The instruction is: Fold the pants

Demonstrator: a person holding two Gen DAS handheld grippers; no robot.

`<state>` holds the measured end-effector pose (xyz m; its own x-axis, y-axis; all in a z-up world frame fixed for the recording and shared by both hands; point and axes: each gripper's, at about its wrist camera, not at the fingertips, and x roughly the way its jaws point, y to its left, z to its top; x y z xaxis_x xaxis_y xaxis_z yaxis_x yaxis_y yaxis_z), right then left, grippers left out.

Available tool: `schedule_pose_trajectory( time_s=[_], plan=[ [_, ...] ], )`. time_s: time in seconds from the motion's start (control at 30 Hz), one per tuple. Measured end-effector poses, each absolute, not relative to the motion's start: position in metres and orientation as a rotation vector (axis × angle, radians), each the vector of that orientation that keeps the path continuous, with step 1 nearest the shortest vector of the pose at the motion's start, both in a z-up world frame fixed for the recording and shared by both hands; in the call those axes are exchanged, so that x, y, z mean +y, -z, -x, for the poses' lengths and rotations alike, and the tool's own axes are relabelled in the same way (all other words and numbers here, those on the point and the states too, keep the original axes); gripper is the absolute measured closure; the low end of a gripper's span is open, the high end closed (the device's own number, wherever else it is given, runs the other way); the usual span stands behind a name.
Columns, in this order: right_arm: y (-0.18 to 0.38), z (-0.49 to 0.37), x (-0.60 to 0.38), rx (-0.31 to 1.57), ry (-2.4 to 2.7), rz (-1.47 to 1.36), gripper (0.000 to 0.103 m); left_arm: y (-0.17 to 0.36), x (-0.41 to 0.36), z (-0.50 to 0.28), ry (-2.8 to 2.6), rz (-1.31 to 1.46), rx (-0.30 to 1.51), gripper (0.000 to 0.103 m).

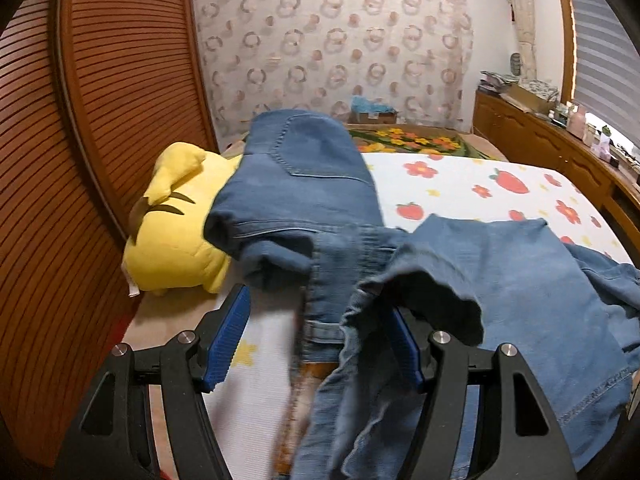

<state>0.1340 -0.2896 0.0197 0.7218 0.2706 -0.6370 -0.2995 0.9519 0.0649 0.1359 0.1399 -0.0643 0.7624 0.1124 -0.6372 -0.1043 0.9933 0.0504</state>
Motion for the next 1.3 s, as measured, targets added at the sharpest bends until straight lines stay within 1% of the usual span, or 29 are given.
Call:
schedule_pose_trajectory(
  time_s=[0.43, 0.63, 0.87, 0.93, 1.07, 1.2, 1.3],
  plan=[
    [-0.006, -0.123, -0.317, 0.733, -0.264, -0.002, 0.055, 0.054, 0.162, -0.129, -0.103, -0.023, 0.679, 0.036],
    [0.000, -0.125, -0.320, 0.748, -0.246, -0.015, 0.055, 0.048, 0.170, -0.121, -0.048, -0.014, 0.685, 0.034],
    [0.004, -0.128, -0.330, 0.760, -0.210, -0.001, 0.055, 0.033, 0.169, -0.107, -0.034, 0.023, 0.628, 0.033],
    [0.005, -0.128, -0.332, 0.764, -0.201, 0.006, 0.055, 0.028, 0.165, -0.103, -0.019, 0.037, 0.609, 0.025],
    [0.006, -0.129, -0.336, 0.765, -0.190, 0.017, 0.055, 0.021, 0.154, -0.098, 0.026, 0.051, 0.586, 0.022],
    [0.007, -0.130, -0.341, 0.768, -0.188, 0.019, 0.055, 0.022, 0.135, -0.096, 0.079, 0.048, 0.581, 0.015],
    [0.007, -0.129, -0.342, 0.771, -0.194, 0.024, 0.055, 0.028, 0.118, -0.098, 0.125, 0.046, 0.594, 0.013]
  ],
)
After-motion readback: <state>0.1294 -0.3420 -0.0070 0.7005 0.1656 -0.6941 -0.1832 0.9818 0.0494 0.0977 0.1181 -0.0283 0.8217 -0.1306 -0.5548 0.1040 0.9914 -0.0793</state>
